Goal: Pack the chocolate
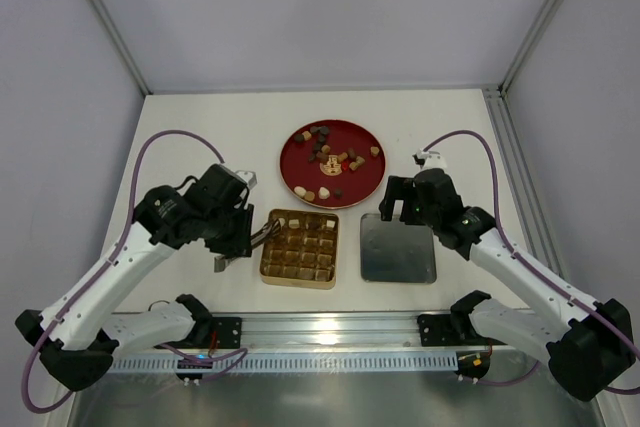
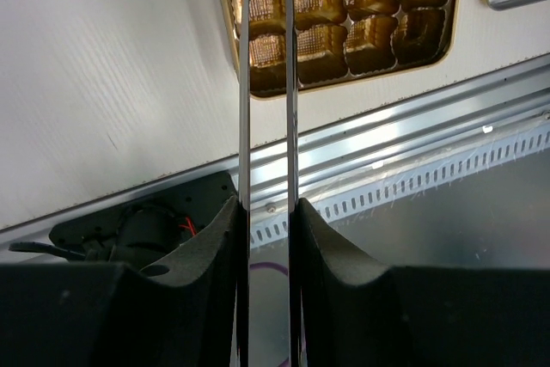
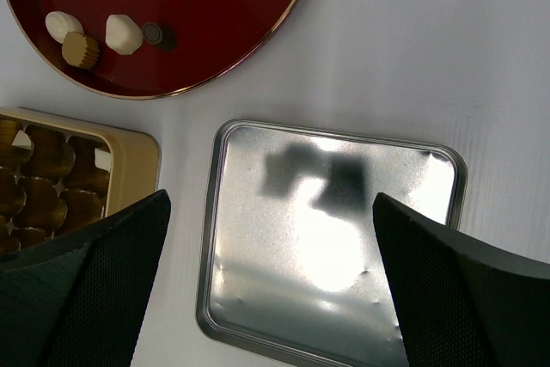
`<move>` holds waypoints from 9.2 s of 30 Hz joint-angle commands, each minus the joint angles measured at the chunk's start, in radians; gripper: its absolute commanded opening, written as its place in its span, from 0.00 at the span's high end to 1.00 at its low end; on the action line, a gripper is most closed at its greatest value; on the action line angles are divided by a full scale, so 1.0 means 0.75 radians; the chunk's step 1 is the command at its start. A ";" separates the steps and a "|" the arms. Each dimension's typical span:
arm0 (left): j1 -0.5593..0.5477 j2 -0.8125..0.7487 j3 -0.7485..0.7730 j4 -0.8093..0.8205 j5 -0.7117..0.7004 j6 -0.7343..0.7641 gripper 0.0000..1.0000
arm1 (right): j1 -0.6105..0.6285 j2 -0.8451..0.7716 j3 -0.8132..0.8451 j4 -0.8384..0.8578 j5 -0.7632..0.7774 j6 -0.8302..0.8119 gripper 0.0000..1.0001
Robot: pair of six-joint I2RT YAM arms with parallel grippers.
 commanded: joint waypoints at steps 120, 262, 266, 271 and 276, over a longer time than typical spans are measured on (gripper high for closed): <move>-0.016 1.137 0.752 0.209 -0.053 0.279 0.60 | -0.020 -0.166 -0.026 -0.034 0.024 -0.005 0.00; -0.210 0.255 0.198 0.022 -0.065 -0.020 0.67 | -0.038 -0.065 -0.028 0.039 0.041 0.053 0.00; -0.214 0.231 0.167 0.020 -0.067 -0.032 0.67 | -0.038 -0.065 -0.028 0.041 0.041 0.055 0.00; -0.216 0.204 0.122 0.016 -0.084 -0.049 0.67 | -0.038 -0.061 -0.034 0.047 0.041 0.055 0.00; -0.216 0.188 0.089 0.029 -0.094 -0.059 0.67 | -0.038 -0.059 -0.038 0.052 0.033 0.057 0.00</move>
